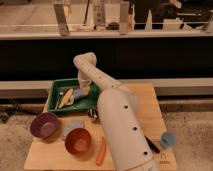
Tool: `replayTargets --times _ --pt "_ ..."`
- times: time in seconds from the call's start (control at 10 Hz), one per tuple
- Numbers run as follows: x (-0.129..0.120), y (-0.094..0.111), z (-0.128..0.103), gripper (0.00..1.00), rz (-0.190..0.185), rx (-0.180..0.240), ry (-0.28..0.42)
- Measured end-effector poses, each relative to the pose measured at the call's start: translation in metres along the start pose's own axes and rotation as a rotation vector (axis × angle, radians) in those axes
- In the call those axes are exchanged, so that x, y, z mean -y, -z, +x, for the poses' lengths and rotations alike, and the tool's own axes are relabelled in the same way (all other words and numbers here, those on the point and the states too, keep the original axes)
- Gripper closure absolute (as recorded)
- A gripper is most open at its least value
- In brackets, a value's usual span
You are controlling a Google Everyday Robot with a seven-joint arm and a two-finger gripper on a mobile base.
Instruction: Wipe tray with sponge
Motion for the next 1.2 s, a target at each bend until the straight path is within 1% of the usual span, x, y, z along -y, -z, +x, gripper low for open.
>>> replayTargets --times 0.2,0.3,0.4,0.7,0.8,0.9,1.2 --pt "0.006 -0.004 -0.027 0.99 -0.005 0.009 0.052" --pt "0.004 -0.004 -0.037 0.99 -0.006 0.011 0.08" --pt "-0.005 -0.002 -0.044 0.99 -0.008 0.012 0.112" --pt "-0.033 0.003 -0.054 0.99 -0.018 0.009 0.166" --pt "-0.039 0.005 -0.052 0.99 -0.022 0.009 0.17" --pt "-0.047 0.006 -0.043 0.99 -0.026 0.005 0.163" --pt "-0.071 0.013 -0.003 0.99 -0.028 -0.01 0.094"
